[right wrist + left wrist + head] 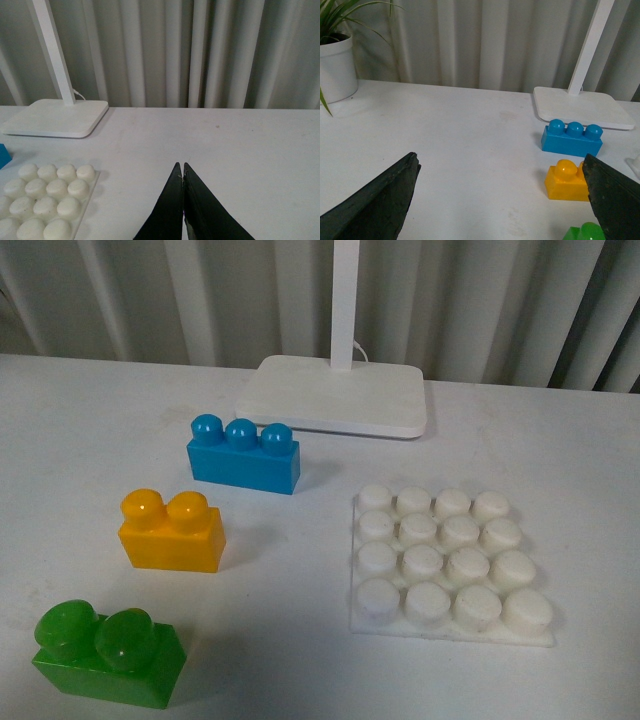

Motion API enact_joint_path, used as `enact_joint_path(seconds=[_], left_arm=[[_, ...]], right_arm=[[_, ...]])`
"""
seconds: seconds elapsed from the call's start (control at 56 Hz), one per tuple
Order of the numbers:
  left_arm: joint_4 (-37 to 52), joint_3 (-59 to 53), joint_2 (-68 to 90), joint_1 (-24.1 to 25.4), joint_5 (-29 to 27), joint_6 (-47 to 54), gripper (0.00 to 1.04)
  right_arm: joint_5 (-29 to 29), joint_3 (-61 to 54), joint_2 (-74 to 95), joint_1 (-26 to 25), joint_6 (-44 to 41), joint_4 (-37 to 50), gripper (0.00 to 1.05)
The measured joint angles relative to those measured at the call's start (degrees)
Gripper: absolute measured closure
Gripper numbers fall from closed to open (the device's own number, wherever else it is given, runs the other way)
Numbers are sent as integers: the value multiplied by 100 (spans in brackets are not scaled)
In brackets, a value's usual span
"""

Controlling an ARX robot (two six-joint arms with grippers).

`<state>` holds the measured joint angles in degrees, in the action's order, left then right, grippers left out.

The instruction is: Insert yellow block into base center

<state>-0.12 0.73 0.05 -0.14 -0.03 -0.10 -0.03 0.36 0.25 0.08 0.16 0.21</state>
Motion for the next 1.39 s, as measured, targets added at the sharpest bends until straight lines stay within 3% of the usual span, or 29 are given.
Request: enact_joint_path(seconds=[0.214,0.393,0.518,0.589,0.679,0.786,0.839,0.964,1.125,1.393], left_arm=[[0,0,2,0,0,-2,6],[-20,2,20,0,9,-42,6],[245,142,863,-31,186,-728,6],[905,579,1902,-83,463,-592,6],[1390,1438,3416,-50,1427,208,6],[1154,2205,4697,-35,2186,1128,6],[608,2763,5460,-116,2732,1810,6],[-487,3626,6371,-420,2992,3029,6],[-1897,4568,7267,-940,2544,4870,6],[-2881,5613,8588,-1106,1510,6806,6]], right_arm=[[-4,0,-2,0,-11,-11,102],[-4,0,-2,0,-11,-11,69],[-4,0,-2,0,-11,-11,46],[-4,0,-2,0,-11,-11,30],[-4,0,-2,0,-2,-11,7],[-2,0,-2,0,-9,-11,9],[-2,0,-2,0,-9,-11,9],[-4,0,-2,0,-9,-11,9],[-2,0,-2,0,-9,-11,9],[-2,0,-2,0,-9,-11,9]])
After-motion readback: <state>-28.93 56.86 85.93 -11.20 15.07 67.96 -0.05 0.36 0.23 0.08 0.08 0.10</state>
